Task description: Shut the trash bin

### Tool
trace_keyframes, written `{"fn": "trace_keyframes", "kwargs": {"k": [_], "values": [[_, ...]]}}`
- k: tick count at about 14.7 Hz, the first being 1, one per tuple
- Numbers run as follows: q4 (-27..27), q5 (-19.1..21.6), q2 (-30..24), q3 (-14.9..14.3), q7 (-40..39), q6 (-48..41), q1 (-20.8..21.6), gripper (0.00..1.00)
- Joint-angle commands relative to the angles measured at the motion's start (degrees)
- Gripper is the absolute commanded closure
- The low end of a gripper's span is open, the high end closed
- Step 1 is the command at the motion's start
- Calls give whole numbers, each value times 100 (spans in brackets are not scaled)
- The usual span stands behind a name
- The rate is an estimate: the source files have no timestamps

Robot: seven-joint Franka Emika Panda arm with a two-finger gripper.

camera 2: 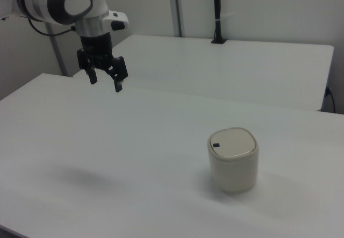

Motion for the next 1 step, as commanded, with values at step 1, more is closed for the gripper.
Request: {"fn": "trace_keyframes", "kwargs": {"k": [1], "values": [[-71, -210, -48, -1, 4, -76, 61, 0]]}}
